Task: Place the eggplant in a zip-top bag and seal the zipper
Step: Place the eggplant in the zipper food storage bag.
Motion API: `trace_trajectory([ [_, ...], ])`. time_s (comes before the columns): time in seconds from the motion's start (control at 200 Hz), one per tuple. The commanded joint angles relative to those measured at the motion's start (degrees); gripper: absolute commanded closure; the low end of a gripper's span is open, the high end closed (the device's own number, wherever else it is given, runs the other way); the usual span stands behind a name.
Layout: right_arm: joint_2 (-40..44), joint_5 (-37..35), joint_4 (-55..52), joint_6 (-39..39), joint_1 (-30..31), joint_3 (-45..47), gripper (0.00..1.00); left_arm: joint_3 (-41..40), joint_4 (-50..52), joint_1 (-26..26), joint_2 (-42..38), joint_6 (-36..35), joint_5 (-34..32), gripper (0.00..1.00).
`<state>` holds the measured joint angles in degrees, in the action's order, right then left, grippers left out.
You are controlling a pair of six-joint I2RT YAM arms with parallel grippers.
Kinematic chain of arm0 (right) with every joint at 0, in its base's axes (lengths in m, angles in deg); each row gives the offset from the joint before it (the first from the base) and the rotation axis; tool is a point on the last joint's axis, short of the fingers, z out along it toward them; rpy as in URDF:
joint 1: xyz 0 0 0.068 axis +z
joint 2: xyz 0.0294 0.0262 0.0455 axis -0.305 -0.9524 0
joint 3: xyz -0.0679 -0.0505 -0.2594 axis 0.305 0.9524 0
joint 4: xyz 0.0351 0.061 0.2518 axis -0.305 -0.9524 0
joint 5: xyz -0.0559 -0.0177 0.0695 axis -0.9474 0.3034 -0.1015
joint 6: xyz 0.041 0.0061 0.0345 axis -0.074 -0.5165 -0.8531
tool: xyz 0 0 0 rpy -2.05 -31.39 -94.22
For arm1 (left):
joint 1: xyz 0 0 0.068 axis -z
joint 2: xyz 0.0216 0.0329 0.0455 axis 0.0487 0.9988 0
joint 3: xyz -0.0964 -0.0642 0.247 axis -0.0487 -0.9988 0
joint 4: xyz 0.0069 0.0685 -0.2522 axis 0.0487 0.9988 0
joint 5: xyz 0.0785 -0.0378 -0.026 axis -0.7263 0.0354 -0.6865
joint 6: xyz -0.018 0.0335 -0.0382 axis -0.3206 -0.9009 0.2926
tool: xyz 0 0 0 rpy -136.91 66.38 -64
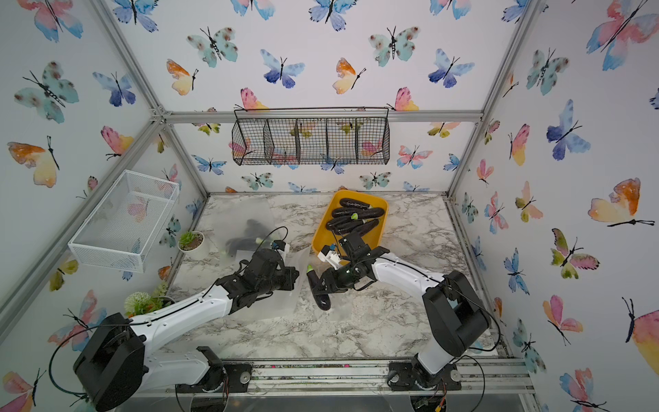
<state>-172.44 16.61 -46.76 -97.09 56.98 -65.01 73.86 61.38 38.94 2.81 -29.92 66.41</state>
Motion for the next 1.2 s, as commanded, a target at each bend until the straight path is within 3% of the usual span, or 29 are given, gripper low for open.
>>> trace_trajectory([
  [0.0,-1.67,3.30,0.57,0.72,0.81,-0.98,0.76,0.27,0.03,2.13,-0.66,-2.00,-2.26,1.00],
  [0.37,-2.20,2.46,1.27,-2.32,0.87,-0.61,0.76,-1.56,-0.41,4.46,-1.22,-3.34,-3.66,1.00],
  [0.606,-8.96,1.68,-0.45,-7.79,0.86,-4.90,0.77,-2.68,-1.90,8.14,-4.16,-4.66,-2.17,1.00],
  [0.791,-8.34,0.06,8.69,-21.86,0.77,-3.66,0.76,-4.20,-2.15,8.36,-6.01,-1.39,1.95,1.00],
  [0.996,-6.99,-3.16,23.45,-39.98,0.84,1.23,0.68,-5.35,-2.90,8.37,-7.60,1.87,4.26,1.00],
  [1.081,-6.68,-4.89,25.36,-43.23,0.90,1.98,0.64,-5.94,-3.56,8.34,-8.07,3.49,4.59,1.00],
  [1.196,-5.70,-4.89,26.45,-44.37,0.91,1.25,0.51,-6.93,-4.06,6.76,-8.65,6.95,4.70,1.00],
])
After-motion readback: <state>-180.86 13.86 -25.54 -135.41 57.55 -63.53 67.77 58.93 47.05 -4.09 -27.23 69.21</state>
